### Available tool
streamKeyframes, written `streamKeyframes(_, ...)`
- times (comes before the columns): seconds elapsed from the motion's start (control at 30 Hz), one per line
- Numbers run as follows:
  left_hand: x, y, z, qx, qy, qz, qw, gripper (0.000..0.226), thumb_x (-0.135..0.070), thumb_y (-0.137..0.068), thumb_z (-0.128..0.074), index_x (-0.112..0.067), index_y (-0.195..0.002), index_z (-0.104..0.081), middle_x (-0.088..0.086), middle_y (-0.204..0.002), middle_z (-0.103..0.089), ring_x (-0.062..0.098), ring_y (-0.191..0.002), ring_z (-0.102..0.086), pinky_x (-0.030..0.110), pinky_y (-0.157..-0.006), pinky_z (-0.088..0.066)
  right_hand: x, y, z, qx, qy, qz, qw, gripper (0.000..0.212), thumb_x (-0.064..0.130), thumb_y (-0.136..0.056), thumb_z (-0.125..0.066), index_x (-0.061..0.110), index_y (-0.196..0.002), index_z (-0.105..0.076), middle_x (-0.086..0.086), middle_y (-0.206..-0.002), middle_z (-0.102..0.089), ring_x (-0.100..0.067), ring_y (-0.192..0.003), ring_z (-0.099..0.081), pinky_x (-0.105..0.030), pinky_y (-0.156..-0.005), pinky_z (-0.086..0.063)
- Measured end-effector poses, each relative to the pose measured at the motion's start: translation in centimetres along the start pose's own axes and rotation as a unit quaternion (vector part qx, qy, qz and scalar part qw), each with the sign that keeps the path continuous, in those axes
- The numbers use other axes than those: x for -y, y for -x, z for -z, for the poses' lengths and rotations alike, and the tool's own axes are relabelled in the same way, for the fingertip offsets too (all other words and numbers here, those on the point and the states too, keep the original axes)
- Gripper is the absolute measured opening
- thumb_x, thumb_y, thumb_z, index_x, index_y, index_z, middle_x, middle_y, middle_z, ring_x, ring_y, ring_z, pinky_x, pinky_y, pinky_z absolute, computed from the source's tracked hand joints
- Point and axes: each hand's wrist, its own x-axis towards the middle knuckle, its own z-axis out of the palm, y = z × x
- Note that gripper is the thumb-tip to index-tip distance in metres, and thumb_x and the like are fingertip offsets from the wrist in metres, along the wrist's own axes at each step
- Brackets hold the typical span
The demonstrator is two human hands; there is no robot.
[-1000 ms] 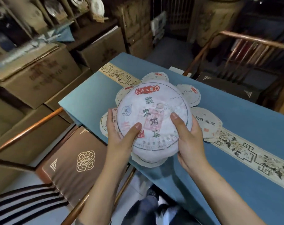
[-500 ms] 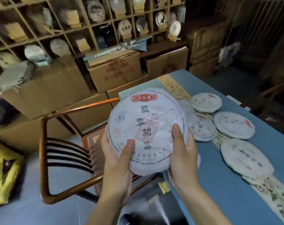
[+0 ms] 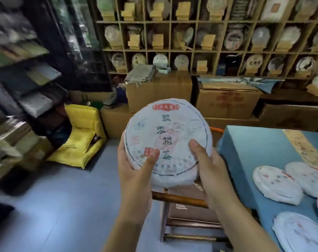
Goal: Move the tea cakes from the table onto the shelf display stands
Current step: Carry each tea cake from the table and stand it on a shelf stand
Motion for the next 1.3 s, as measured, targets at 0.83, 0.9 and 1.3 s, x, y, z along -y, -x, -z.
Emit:
streamKeyframes(0.83, -12.7, -29.0, 24.7, -0.014, -0.075, -0.111, 0.991, 0.078, -0.028, -0.072, -0.081, -0.056, -0.134, -0.041, -0.001, -0.131, -0.061, 0.026, -0.119, -0.062, 0.048, -0.089, -0.057, -5.5, -20.9, -36.7, 0.081, -0.108, 0.115, 0.984, 0.078, 0.048, -0.053, -0.092, 0.048, -0.123, -0.057, 0.005, -0.119, -0.071, -0.018, -0.105, -0.071, -0.043, -0.073, -0.062)
streamKeyframes(0.9, -12.7, -33.2, 24.9, -0.019, -0.085, -0.107, 0.990, 0.085, -0.033, -0.070, -0.082, -0.066, -0.131, -0.033, 0.000, -0.131, -0.058, 0.019, -0.114, -0.066, 0.039, -0.084, -0.059, -5.4, -24.9, -38.0, 0.076, -0.121, 0.122, 0.982, 0.080, 0.049, -0.054, -0.092, 0.047, -0.125, -0.056, 0.004, -0.121, -0.070, -0.020, -0.108, -0.070, -0.047, -0.077, -0.061)
streamKeyframes(1.3, -13.2, -54.9, 24.6, 0.032, -0.024, -0.145, 0.989, 0.071, -0.026, -0.077, -0.075, -0.055, -0.133, -0.044, 0.002, -0.126, -0.066, 0.031, -0.111, -0.067, 0.042, -0.080, -0.060, -4.0, -43.8, -45.3, 0.066, -0.138, 0.159, 0.975, 0.080, 0.051, -0.053, -0.094, 0.049, -0.124, -0.057, 0.005, -0.122, -0.070, -0.018, -0.110, -0.070, -0.051, -0.084, -0.058)
